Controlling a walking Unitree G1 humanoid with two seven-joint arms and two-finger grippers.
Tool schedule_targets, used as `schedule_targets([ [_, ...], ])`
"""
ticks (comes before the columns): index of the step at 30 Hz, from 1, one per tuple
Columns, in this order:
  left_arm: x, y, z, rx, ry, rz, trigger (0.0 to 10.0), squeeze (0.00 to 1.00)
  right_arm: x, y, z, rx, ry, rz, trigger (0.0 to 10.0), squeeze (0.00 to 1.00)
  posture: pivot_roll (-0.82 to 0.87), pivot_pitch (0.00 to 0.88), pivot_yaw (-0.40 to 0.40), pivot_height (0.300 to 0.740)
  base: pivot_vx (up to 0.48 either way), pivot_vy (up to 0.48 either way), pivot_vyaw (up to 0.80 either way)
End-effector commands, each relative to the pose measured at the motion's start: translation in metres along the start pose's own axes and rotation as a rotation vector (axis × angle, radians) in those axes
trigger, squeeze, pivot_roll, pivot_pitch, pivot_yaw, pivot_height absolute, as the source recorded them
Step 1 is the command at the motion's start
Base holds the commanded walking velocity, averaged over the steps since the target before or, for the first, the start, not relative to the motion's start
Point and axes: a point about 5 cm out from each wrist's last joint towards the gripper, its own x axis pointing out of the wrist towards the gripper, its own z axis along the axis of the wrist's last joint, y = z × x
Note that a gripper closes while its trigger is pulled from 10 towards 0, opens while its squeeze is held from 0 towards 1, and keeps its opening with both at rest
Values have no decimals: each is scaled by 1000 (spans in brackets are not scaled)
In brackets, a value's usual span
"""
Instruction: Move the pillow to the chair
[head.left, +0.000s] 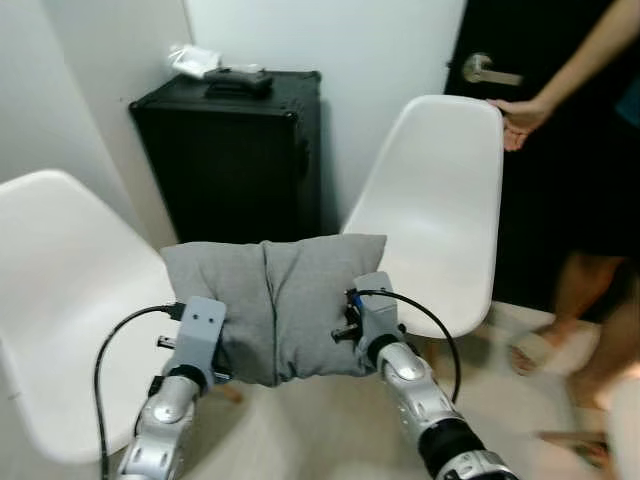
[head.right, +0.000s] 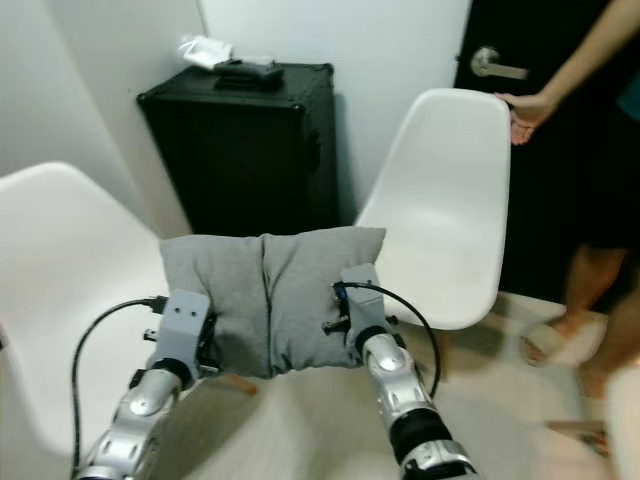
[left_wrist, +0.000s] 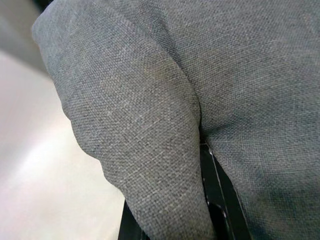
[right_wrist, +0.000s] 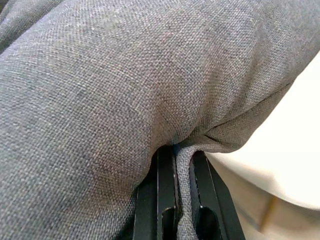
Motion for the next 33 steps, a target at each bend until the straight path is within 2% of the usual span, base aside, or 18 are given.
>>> schedule_targets([
  [1, 3, -6, 9, 0, -45, -21, 10000, 0, 4, 14, 5, 10, -21, 62, 10000, 0, 116, 0, 18, 732, 0, 0, -800],
  [10, -1, -3, 8, 16, -42, -29, 10000, 0, 5, 20, 6, 23, -23, 66, 10000, 0, 132, 0, 41, 732, 0, 0, -800],
  [20, 0, -4, 8, -7, -34, -20, 10000, 0, 4, 15, 4, 24, -16, 61, 10000, 0, 128, 0, 35, 732, 0, 0, -800],
  [33, 0, -4, 9, -59, -35, 8, 10000, 0, 7, 14, 5, 25, -2, 54, 10000, 0, 141, 0, 14, 732, 0, 0, 0],
])
